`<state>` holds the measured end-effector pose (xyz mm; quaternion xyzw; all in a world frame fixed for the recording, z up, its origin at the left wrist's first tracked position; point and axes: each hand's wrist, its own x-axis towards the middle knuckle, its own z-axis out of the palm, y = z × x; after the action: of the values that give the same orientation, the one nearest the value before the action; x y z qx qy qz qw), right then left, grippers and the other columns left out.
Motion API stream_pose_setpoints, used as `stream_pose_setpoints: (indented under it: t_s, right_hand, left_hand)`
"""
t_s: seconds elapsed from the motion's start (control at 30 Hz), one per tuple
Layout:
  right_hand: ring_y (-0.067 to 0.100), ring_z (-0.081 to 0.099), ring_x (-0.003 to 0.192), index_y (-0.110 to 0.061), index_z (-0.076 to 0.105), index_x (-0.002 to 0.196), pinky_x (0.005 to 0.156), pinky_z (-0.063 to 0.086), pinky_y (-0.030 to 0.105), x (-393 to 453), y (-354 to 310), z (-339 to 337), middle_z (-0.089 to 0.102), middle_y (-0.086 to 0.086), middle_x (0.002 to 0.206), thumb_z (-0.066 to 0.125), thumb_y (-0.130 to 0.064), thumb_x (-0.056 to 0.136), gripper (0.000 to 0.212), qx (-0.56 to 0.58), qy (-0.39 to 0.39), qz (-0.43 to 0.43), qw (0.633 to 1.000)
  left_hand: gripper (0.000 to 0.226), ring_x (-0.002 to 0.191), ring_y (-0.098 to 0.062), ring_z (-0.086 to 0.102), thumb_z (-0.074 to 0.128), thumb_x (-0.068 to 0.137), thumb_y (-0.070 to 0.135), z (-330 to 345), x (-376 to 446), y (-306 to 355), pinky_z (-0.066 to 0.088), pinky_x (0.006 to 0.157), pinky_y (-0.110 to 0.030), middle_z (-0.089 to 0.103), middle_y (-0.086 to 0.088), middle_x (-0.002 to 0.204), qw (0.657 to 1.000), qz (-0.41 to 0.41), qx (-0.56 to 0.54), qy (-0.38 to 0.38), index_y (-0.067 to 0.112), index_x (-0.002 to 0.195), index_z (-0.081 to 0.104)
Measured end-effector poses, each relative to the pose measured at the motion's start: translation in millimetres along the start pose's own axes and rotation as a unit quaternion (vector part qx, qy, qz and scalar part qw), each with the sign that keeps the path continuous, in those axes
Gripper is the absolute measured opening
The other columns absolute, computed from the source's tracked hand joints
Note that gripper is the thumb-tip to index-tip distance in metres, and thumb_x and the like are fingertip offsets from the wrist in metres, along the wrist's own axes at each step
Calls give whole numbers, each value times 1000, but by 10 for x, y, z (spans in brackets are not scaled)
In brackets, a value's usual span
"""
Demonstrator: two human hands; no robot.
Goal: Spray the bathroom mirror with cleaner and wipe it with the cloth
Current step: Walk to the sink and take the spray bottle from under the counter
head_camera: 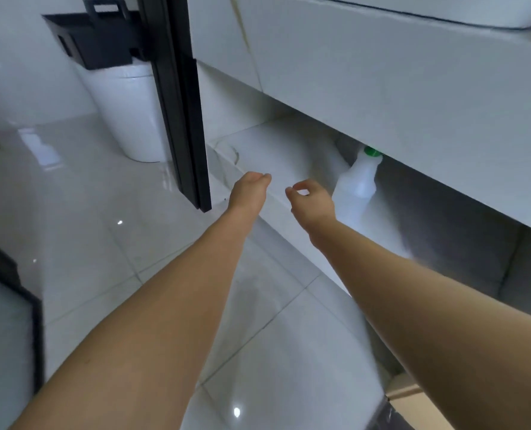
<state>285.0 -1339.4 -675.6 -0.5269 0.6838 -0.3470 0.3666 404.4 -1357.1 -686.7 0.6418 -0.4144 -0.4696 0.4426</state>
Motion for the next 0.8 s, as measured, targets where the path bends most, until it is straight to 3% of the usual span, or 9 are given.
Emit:
stream_pose_setpoints:
  t_s: [0.27,0.47,0.63,0.8]
  right_hand:
    - [26,69,98,-21,57,130,75,49,28,216,669,78,63,6,115,55,-39,99,35,12,39,-4,999]
    - [21,59,84,-20,53,135,76,45,28,250,882,7,55,3,104,52,-36,102,37,7,64,-20,998]
    - [24,57,95,-23,49,140,93,52,36,297,915,-93,60,4,105,49,-37,102,41,12,81,-36,996]
    - [24,57,91,-25,46,142,81,50,32,354,869,-253,61,3,102,47,-36,103,40,4,106,-44,993]
  left_hand:
    - [34,121,-25,58,52,99,33,306,261,-539,45,108,-42,61,-1,123,998,50,-20,-23,18,129,60]
    - [32,118,-25,58,52,100,31,517,343,-676,50,102,-39,59,0,120,996,66,-34,-42,18,128,60]
    - [20,115,-25,59,50,100,31,681,361,-661,52,99,-40,59,1,119,995,73,-33,-53,25,117,60]
    - [18,107,-25,60,50,100,30,869,376,-547,51,103,-45,59,2,117,993,96,-28,-67,29,116,59]
